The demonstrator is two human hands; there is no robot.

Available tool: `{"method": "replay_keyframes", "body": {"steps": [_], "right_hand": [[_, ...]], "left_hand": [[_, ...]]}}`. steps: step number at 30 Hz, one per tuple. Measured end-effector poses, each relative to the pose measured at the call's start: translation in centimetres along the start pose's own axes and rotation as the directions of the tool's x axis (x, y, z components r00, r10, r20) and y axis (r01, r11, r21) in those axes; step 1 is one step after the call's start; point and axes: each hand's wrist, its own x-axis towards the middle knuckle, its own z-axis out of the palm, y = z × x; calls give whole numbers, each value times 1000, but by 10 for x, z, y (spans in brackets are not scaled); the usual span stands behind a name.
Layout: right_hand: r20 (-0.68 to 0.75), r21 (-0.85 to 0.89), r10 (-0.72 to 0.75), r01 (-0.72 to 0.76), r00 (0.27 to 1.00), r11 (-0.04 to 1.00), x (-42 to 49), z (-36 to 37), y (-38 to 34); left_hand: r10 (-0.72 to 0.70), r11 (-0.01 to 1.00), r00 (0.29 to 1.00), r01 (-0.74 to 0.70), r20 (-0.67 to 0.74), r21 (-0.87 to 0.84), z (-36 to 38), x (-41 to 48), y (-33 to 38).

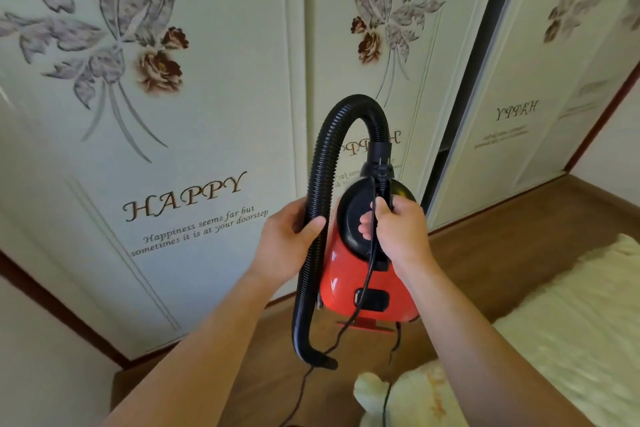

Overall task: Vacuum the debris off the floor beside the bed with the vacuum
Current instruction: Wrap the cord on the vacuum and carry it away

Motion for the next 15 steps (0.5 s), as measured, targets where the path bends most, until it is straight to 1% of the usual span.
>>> {"method": "replay_keyframes", "body": {"steps": [3, 6, 10, 12, 15], "right_hand": [[-59, -4, 9, -10, 998, 1000, 47, 0, -1], [-134, -6, 25, -26, 991, 1000, 94, 3, 4], [-253, -35, 43, -54, 967, 998, 158, 9, 14], [-312, -70, 49, -74, 949, 995, 184, 10, 17], [-387, -65, 69, -101, 920, 993, 219, 2, 18]], "left_hand": [[-8, 1000, 998, 8, 56, -12, 12, 51, -5], [0, 1000, 990, 4, 143, -27, 28, 107, -20], [43, 999, 963, -40, 265, -17, 57, 185, -53], [54, 999, 933, -53, 356, -14, 72, 220, -68], [86, 995, 862, -100, 499, 2, 92, 266, -74]]}}
